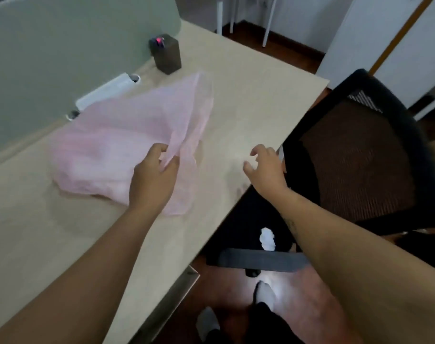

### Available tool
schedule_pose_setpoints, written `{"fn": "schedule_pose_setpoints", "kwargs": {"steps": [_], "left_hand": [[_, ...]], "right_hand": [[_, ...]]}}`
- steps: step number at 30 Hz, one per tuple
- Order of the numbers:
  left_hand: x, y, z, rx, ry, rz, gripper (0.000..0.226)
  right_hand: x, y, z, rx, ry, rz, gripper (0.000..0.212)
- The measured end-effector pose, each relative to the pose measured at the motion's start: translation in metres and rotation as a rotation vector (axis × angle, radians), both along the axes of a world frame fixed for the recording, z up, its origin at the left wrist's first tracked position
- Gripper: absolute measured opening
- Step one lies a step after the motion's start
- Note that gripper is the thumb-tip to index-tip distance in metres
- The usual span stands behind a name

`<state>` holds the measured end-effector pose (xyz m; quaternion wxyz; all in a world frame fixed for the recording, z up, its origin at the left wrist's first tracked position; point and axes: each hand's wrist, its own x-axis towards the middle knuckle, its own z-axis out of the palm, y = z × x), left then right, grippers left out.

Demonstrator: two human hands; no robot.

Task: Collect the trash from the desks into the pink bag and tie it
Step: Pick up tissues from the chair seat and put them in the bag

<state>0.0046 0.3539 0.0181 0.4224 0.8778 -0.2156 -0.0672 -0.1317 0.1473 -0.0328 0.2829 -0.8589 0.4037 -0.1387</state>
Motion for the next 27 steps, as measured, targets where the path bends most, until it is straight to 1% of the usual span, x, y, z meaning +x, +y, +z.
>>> {"fn": "schedule_pose_setpoints", "kwargs": {"steps": [2,4,7,9,11,14,17,18,21,23,25,27], "left_hand": [[-0.009,-0.012,-0.035,0.159,-0.029,-0.04,0.022],[-0.017,-0.019,-0.067,0.256,-0.059,-0.055,0.028],[-0.028,-0.021,-0.102,0.401,-0.126,-0.025,0.031],[-0.034,-0.023,-0.115,0.486,-0.244,0.013,0.029],[-0.037,-0.025,-0.119,0.494,-0.308,0.065,0.025],[-0.036,-0.026,-0.126,0.515,-0.301,0.096,0.026],[-0.034,-0.026,-0.127,0.547,-0.267,0.113,0.03],[-0.033,-0.026,-0.129,0.554,-0.26,0.116,0.03],[-0.032,-0.024,-0.129,0.55,-0.282,0.125,0.029],[-0.033,-0.025,-0.128,0.529,-0.307,0.09,0.027],[-0.036,-0.027,-0.124,0.503,-0.305,0.054,0.025],[-0.038,-0.027,-0.116,0.502,-0.248,0.048,0.025]], "right_hand": [[-0.04,-0.029,-0.043,0.195,0.326,0.015,0.05],[-0.071,-0.042,-0.085,0.341,0.56,0.031,0.066],[-0.099,-0.041,-0.145,0.433,0.748,0.106,0.079],[-0.107,-0.039,-0.182,0.474,0.836,0.152,0.082],[-0.11,-0.038,-0.211,0.482,0.873,0.189,0.081],[-0.109,-0.043,-0.25,0.485,0.869,0.193,0.071],[-0.103,-0.049,-0.274,0.518,0.791,0.188,0.045],[-0.101,-0.052,-0.277,0.525,0.777,0.189,0.037],[-0.091,-0.06,-0.267,0.538,0.719,0.156,0.024],[-0.084,-0.063,-0.244,0.523,0.582,0.069,0.011],[-0.083,-0.063,-0.208,0.509,0.396,-0.021,0.011],[-0.087,-0.06,-0.164,0.47,0.196,-0.037,0.011]]}}
